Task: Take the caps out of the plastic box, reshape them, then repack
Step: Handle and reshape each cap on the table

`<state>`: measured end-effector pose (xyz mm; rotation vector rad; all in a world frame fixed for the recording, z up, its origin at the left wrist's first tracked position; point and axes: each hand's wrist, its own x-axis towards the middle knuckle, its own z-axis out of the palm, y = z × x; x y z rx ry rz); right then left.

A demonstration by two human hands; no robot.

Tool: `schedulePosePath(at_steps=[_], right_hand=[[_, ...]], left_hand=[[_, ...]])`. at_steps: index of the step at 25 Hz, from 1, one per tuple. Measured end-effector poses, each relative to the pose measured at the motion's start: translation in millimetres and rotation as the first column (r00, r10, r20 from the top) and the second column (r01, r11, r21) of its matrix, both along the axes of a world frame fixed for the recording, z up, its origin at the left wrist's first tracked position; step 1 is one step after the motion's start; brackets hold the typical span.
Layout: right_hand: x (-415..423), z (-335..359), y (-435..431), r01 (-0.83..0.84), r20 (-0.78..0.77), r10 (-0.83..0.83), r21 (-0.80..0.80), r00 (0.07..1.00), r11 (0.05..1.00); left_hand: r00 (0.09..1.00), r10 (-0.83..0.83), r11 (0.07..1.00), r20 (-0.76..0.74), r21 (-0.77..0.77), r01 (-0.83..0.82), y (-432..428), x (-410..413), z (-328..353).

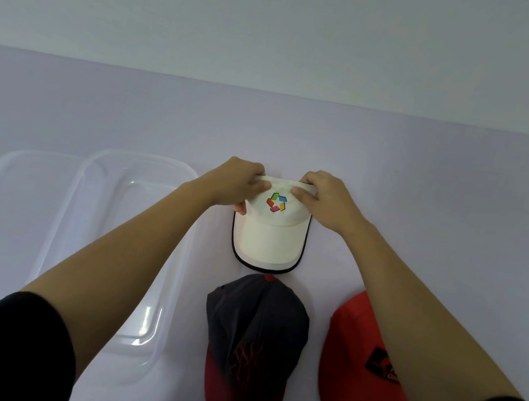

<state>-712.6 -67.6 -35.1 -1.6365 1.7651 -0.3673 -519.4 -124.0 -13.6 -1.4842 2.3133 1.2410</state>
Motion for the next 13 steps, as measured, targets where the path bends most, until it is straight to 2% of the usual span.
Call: schedulePosePath(at_steps=[6,8,11,13], right_hand=[[1.6,7.7,4.5,-0.038,0.007,0.038,0.006,0.999,0.999],[-4.1,22.5,10.1,-0.035,0.048,0.038,-0.056,0.998,0.998],[-23.9,52.7,24.9,-0.006,0.023,0.011,-0.191,1.0,0.982],[-41.5,71.1,40.9,-0.004,-0.006,0.003,-0.225,1.0,0.974]], left_hand=[[0.998,0.052,0.999,-0.028,0.009,-0.052,4.2,4.0,11.2],[0.992,0.101,0.991,-0.08,-0.075,-0.107,-1.3,8.4,27.6],[0.981,0.121,0.967,-0.151,-0.206,-0.15,0.7,5.8,63.3],[0.975,0.1,0.966,-0.199,-0.216,-0.143,15.7,-7.5,80.4]])
